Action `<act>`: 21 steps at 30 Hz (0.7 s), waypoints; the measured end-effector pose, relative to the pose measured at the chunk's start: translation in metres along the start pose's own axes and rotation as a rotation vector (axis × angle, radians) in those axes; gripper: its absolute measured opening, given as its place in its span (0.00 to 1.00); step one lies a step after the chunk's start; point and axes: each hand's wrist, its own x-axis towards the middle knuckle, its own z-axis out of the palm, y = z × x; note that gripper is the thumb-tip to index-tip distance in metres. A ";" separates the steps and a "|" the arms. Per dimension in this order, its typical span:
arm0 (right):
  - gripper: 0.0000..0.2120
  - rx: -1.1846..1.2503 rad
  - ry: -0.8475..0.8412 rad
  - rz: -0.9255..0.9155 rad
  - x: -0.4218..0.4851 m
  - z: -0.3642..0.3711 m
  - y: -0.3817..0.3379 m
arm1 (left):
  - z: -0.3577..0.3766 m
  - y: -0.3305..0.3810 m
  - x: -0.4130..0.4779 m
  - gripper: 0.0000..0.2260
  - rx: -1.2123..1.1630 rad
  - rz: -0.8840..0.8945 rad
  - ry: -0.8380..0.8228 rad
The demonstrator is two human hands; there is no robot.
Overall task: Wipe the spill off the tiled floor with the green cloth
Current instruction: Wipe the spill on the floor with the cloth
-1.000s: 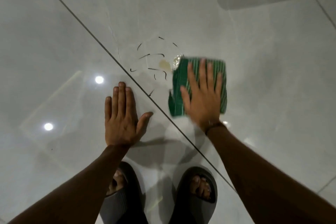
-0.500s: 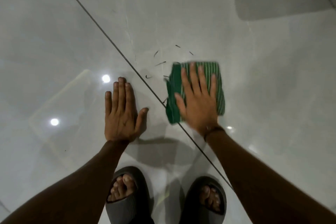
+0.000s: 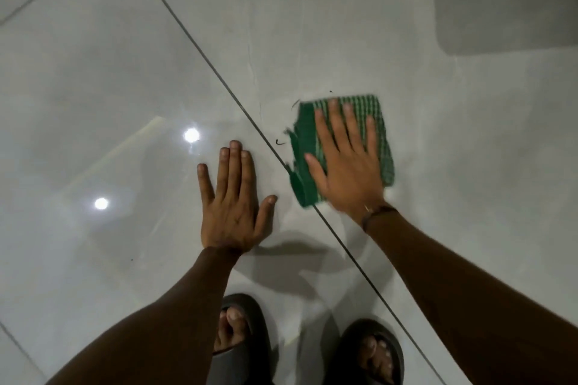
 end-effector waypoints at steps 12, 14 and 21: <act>0.39 0.040 0.019 0.030 0.042 -0.013 -0.029 | -0.003 0.000 0.002 0.42 -0.032 -0.018 -0.068; 0.39 0.006 -0.003 -0.064 -0.005 -0.003 -0.009 | -0.001 0.000 0.001 0.42 -0.023 -0.020 -0.050; 0.38 0.076 0.117 0.429 0.049 -0.022 0.015 | 0.001 -0.001 0.002 0.42 -0.028 -0.016 -0.055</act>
